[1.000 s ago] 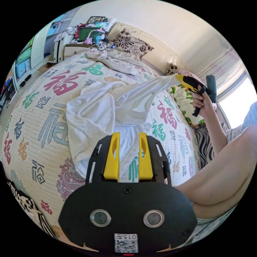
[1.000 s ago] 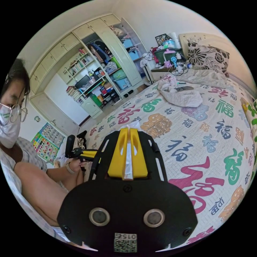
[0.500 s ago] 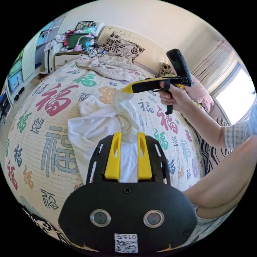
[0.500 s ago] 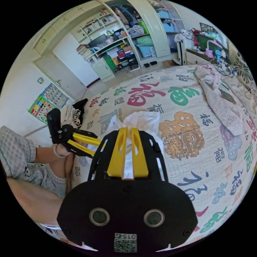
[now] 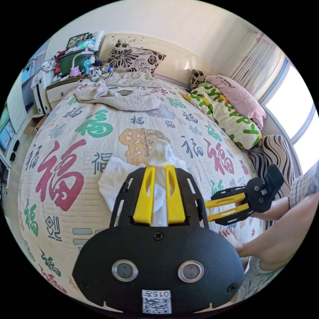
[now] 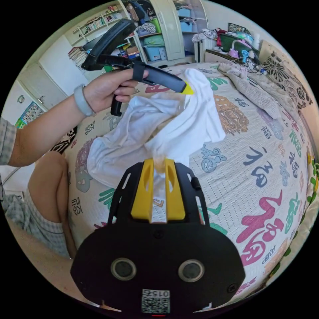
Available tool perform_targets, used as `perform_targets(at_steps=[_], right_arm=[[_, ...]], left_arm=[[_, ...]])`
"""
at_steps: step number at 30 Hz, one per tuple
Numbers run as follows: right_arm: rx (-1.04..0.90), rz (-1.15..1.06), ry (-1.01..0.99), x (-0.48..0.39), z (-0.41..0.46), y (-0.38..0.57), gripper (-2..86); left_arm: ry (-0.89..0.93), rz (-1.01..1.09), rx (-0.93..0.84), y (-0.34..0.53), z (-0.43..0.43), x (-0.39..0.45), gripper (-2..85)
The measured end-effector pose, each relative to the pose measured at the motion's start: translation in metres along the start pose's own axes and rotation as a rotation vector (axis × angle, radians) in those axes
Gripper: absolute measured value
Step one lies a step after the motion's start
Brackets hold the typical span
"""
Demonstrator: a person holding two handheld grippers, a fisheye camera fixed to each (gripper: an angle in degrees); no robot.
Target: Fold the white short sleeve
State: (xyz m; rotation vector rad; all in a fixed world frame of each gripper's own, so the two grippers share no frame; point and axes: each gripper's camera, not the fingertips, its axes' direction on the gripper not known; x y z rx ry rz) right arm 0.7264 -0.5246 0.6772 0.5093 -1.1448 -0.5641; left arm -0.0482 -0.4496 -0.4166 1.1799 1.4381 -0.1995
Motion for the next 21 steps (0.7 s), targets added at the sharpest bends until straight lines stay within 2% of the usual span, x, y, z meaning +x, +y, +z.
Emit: perform_targets(at_steps=[4, 7, 11, 18, 21], right_arm=[[0.098, 0.067, -0.038, 0.002, -0.027, 0.019, 1.3], [0.233, 0.137, 0.009, 0.009, -0.071, 0.041, 0.7], [0.542, 0.217, 0.03, 0.007, -0.155, 0.067, 0.4], [1.102, 0.038, 0.193, -0.072, -0.317, 0.092, 0.3], [1.312, -0.019, 0.217, -0.106, -0.367, 0.114, 0.3]], left_arm=[[0.03, -0.036, 0.084, 0.008, -0.035, 0.01, 0.1], [0.013, -0.092, 0.248, 0.03, -0.09, 0.022, -0.4], [0.053, -0.146, 0.559, 0.072, -0.191, 0.058, -0.6], [-0.242, 0.1, 0.965, 0.113, -0.363, 0.195, -0.7], [-0.219, 0.134, 1.154, 0.135, -0.429, 0.235, -0.7]])
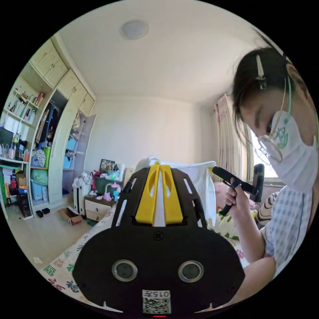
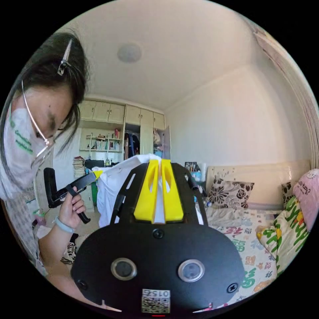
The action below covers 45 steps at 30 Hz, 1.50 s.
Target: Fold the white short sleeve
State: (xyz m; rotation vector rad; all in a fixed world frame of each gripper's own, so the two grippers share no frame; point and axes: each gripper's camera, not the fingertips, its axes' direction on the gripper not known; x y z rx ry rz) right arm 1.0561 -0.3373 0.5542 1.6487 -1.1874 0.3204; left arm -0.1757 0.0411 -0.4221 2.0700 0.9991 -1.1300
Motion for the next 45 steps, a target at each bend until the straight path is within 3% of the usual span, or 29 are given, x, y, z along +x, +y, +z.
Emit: perform_targets(at_steps=[4, 6, 9, 14, 19, 25, 30, 33, 37, 39, 45], right_arm=[[0.234, 0.023, -0.017, -0.024, -0.039, -0.037, 0.3], [0.359, -0.016, 0.066, -0.04, -0.06, -0.053, 0.3], [0.452, -0.036, 0.094, -0.049, -0.079, -0.064, 0.3], [0.499, -0.086, 0.138, -0.054, -0.087, -0.066, 0.3], [0.396, -0.141, 0.155, -0.04, -0.049, -0.055, 0.4], [-0.029, -0.119, 0.14, 0.013, 0.083, -0.007, 0.8], [-0.645, -0.006, 0.06, 0.092, 0.278, 0.103, 3.3], [-0.989, 0.171, 0.014, 0.145, 0.345, 0.177, 5.9], [-1.032, 0.183, -0.044, 0.182, 0.315, 0.222, 6.9], [-1.151, 0.208, -0.039, 0.205, 0.276, 0.254, 8.7], [-1.42, 0.544, 0.024, 0.254, 0.203, 0.3, 11.1]], left_arm=[[-0.055, 0.008, 0.25, -0.05, -0.053, 0.037, -0.7], [-0.114, 0.093, 0.368, -0.072, -0.076, 0.064, -0.7], [-0.148, 0.162, 0.443, -0.09, -0.097, 0.08, -0.7], [-0.137, 0.194, 0.47, -0.102, -0.116, 0.073, -0.7], [-0.238, 0.237, 0.386, -0.093, -0.102, 0.043, -0.7], [-0.319, 0.132, 0.026, -0.045, -0.019, -0.073, -0.4], [-0.404, -0.034, -0.431, 0.066, 0.113, -0.238, 1.5], [-0.393, -0.191, -0.701, 0.134, 0.162, -0.32, 7.7], [-0.275, -0.307, -0.791, 0.184, 0.133, -0.353, 10.3], [-0.291, -0.423, -0.961, 0.219, 0.092, -0.367, 10.9], [-0.34, -0.858, -1.294, 0.284, 0.002, -0.395, 11.9]])
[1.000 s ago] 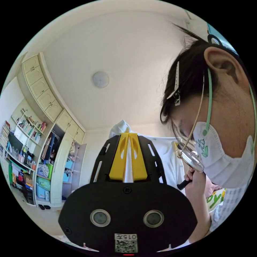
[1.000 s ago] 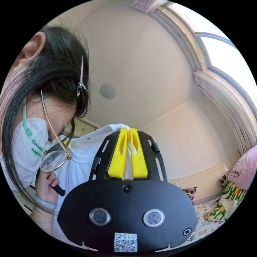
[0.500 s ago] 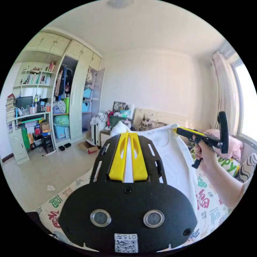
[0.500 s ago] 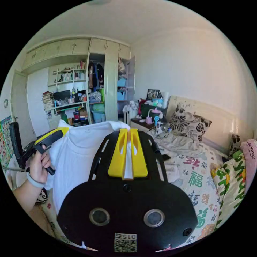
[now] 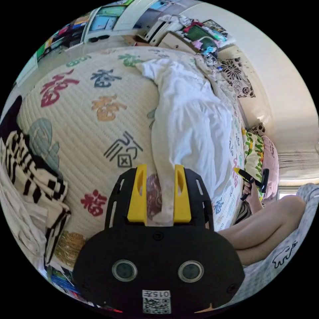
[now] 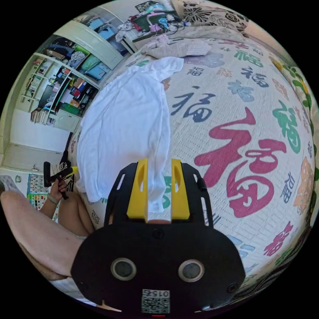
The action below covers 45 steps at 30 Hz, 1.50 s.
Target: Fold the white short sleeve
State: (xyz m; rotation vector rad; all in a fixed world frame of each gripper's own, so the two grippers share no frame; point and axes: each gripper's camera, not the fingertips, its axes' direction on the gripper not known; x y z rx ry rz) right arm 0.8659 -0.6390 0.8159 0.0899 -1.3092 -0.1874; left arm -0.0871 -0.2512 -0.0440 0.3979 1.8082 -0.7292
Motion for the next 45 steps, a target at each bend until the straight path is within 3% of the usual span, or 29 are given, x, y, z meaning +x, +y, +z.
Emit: perform_targets(at_steps=[8, 12, 15, 18, 25, 31, 34, 39, 42, 45], right_arm=[[-0.17, -0.091, 0.041, 0.008, 0.007, -0.053, 9.9], [-0.241, -0.155, 0.045, 0.014, 0.007, -0.079, 1.4], [-0.302, -0.136, -0.042, 0.026, -0.003, -0.1, -0.2], [-0.292, -0.081, -0.074, 0.044, -0.03, -0.114, -0.4], [-0.306, -0.031, -0.112, 0.067, -0.063, -0.14, 0.2], [-0.513, -0.055, 0.044, 0.075, -0.035, -0.162, 4.4], [-0.403, -0.066, 0.05, 0.08, -0.061, -0.187, 5.7], [0.044, -0.062, -0.095, 0.096, -0.108, -0.303, 8.1], [0.11, -0.022, -0.021, 0.099, -0.095, -0.379, 11.2], [0.099, 0.079, -0.009, 0.104, -0.079, -0.439, 13.6]], left_arm=[[-0.015, 0.164, -0.286, -0.054, 0.008, 0.002, 11.9], [-0.051, 0.175, -0.342, -0.084, 0.011, -0.006, 1.2], [-0.019, 0.175, -0.341, -0.1, -0.009, -0.013, -0.1], [-0.097, 0.172, -0.334, -0.11, -0.04, -0.023, -0.5], [-0.076, 0.126, -0.354, -0.137, -0.071, -0.05, 0.2], [-0.259, 0.12, -0.554, -0.153, -0.055, -0.066, 6.5], [-0.265, 0.146, -0.495, -0.173, -0.087, -0.064, 7.1], [-0.122, 0.151, -0.059, -0.272, -0.158, -0.085, 10.3], [-0.006, 0.059, 0.165, -0.334, -0.169, -0.118, 11.3], [0.055, -0.039, 0.187, -0.383, -0.155, -0.145, 11.5]])
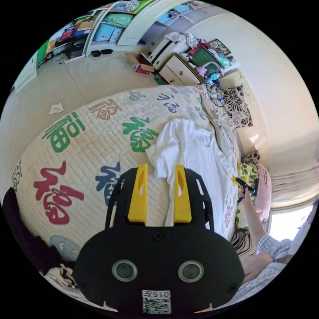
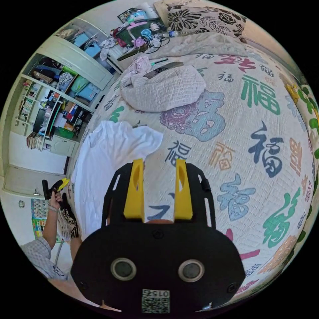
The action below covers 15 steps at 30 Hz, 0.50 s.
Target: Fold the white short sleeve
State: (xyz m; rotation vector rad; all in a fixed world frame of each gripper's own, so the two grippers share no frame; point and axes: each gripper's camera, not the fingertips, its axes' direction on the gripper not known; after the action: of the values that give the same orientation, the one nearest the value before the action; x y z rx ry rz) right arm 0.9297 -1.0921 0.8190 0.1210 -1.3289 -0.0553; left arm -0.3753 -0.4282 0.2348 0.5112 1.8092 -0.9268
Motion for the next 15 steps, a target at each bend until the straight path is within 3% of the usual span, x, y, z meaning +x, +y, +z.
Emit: perform_targets(at_steps=[2, 6, 8, 12, 15], right_arm=[[-0.006, 0.065, -0.071, 0.002, 0.011, -0.022, 13.0], [-0.096, 0.044, -0.184, -0.01, 0.034, -0.047, 1.8], [-0.127, -0.005, -0.128, -0.015, 0.035, -0.054, 0.3], [-0.016, -0.001, -0.052, -0.004, -0.001, -0.07, -0.3], [-0.031, -0.049, 0.08, -0.002, -0.014, -0.081, -0.3]], left_arm=[[0.037, -0.033, 0.002, -0.016, 0.012, -0.008, 10.8], [-0.099, 0.026, -0.043, -0.033, 0.021, -0.011, 4.3], [-0.073, 0.06, -0.052, -0.039, 0.011, -0.014, 2.1], [0.055, 0.11, 0.016, -0.055, -0.035, -0.021, 0.4], [0.02, 0.197, 0.038, -0.068, -0.055, -0.019, 0.0]])
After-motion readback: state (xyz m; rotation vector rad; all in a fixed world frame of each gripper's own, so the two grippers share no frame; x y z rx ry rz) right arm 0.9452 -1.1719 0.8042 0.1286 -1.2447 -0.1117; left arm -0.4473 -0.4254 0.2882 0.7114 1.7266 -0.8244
